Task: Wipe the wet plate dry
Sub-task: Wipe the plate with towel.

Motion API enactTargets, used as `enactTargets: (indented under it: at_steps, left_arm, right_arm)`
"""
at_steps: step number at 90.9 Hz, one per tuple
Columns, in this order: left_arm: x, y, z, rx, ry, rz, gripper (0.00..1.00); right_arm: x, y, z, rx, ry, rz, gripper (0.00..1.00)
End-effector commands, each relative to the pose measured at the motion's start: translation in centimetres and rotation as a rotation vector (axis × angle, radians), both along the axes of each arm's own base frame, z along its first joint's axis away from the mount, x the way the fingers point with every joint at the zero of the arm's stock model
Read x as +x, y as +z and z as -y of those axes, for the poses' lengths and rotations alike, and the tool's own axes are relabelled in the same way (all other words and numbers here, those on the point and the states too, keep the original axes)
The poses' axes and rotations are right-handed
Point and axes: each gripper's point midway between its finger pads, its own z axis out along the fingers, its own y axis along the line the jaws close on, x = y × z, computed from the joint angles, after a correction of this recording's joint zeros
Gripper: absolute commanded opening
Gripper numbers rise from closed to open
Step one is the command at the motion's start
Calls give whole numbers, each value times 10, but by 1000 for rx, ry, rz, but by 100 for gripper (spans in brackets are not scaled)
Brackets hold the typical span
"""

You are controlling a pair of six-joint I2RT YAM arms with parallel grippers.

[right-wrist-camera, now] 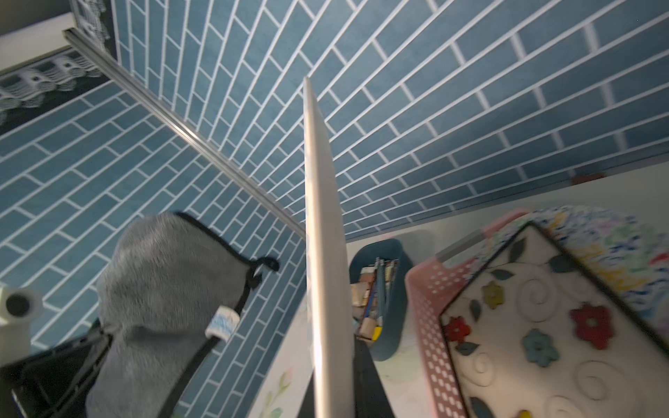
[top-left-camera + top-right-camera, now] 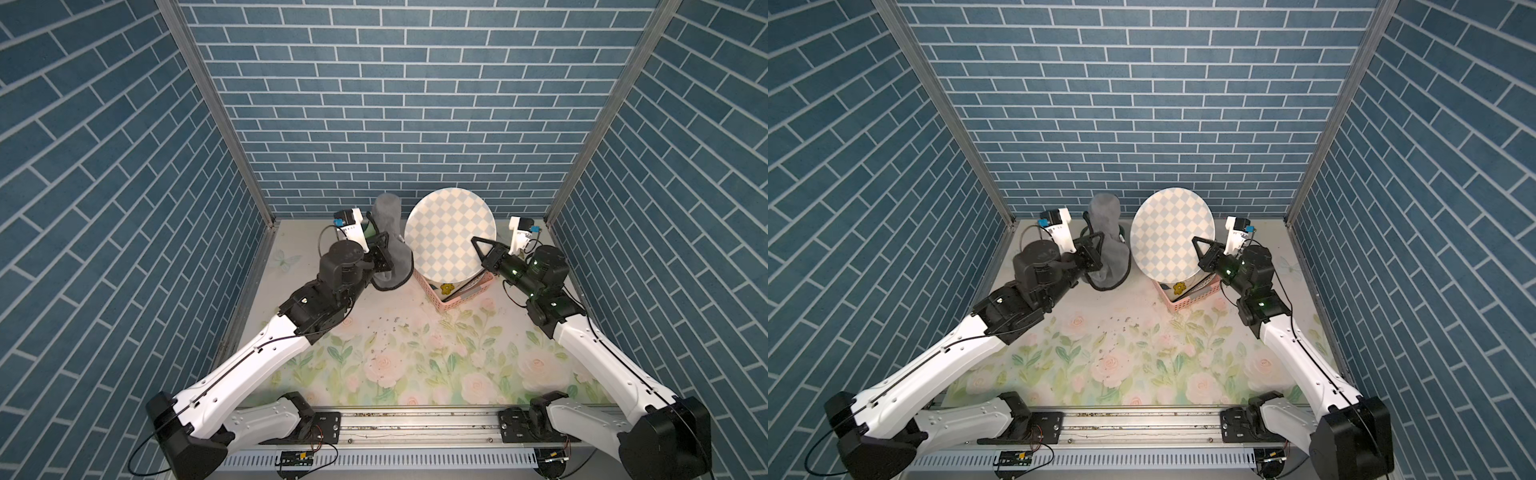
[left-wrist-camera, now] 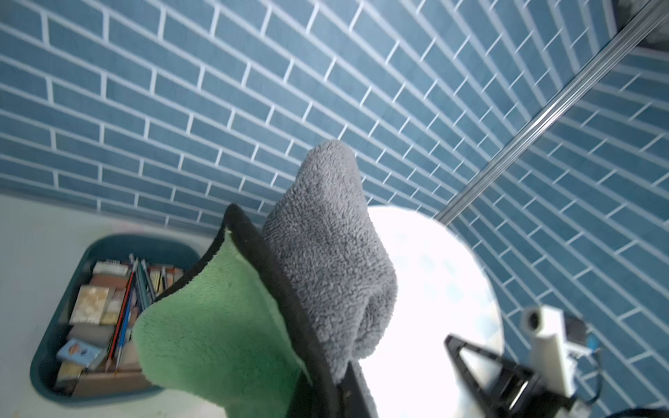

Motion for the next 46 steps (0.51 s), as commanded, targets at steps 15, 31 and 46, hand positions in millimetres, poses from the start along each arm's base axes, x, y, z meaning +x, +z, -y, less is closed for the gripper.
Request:
enactTargets:
  at_steps: [15, 31, 46]
  left_arm:
    - [26, -74, 32, 129, -57, -123, 0]
    - [5, -103, 80, 57, -295, -119, 0]
    - [-17, -126, 127, 125, -433, -152, 0]
  right_arm:
    - [-34, 79, -36, 363, 144, 141, 0]
    - [-31, 96, -39, 486, 153, 116, 0]
    - [-23, 113, -39, 526, 135, 125, 0]
